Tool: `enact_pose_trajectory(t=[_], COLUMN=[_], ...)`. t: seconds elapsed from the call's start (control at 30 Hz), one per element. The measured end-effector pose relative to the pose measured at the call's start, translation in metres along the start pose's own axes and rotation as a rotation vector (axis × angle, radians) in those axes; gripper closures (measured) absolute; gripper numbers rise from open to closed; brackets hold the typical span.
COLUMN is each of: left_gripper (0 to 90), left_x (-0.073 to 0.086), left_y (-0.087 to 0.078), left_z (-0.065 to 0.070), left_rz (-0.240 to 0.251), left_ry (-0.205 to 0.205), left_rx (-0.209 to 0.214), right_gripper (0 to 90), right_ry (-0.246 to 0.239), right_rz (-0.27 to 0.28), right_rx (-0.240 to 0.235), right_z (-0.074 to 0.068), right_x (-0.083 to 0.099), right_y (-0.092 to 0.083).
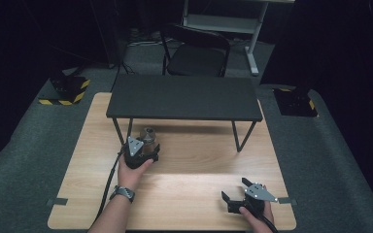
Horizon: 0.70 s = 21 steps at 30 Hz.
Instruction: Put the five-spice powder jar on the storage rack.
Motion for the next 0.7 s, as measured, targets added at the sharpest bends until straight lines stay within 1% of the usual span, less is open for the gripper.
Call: enact_pose_trajectory(t=[0.03,0.07,0.1,0.17,0.2,0.23,0.27,0.37,0.43,0.57,0.63,0.7], left_gripper=[22.5,25.7,28.7,28.8,28.9,29.2,29.2,29.6,29.8,30.3,30.6,30.9], left_x=[0.001,0.004,0.005,0.008,0.009,0.009,0.011,0.013,0.016,0.017,0.017,0.017], left_y=[0.001,0.003,0.003,0.005,0.006,0.006,0.007,0.007,0.007,0.006,0.005,0.004], left_z=[0.001,0.001,0.001,0.001,0.003,0.003,0.004,0.005,0.006,0.007,0.008,0.007], left_rz=[0.005,0.023,0.028,0.056,0.071,0.071,0.083,0.099,0.114,0.119,0.118,0.121], left_ry=[-0.001,0.004,-0.001,-0.015,-0.009,-0.009,-0.005,-0.012,-0.002,0.01,0.026,0.019], left_rx=[-0.005,-0.017,-0.018,-0.02,-0.029,-0.029,-0.037,-0.042,-0.047,-0.047,-0.048,-0.035], right_gripper=[0.7,0.7,0.7,0.7,0.7,0.7,0.7,0.7,0.7,0.7,0.7,0.7], right_ry=[0.0,0.001,0.002,0.004,0.006,0.006,0.006,0.008,0.008,0.006,0.006,0.006], right_rz=[0.001,0.001,0.002,0.004,0.006,0.006,0.005,0.007,0.007,0.009,0.009,0.01], right_rx=[0.0,0.001,0.001,0.001,0.0,0.0,0.0,0.0,0.0,-0.002,0.0,0.0], right_z=[0.0,0.0,0.0,0.0,0.0,0.0,0.0,0.0,0.0,0.0,0.0,0.0], right_x=[0.0,0.0,0.0,0.0,0.001,0.001,0.001,0.001,0.001,0.001,0.001,0.001], right_y=[0.0,0.0,0.0,0.0,-0.001,-0.001,-0.001,-0.001,-0.001,-0.001,-0.001,-0.001])
Point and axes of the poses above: each handheld gripper's, and its own axes: y roughly forward along the jaws, x roughly out of its underside, z roughly to its right, the point moved 8 cm from there along y, roughly forward along the jaws, and after that the axes turned 1 degree about z, right-handed, at the moved point
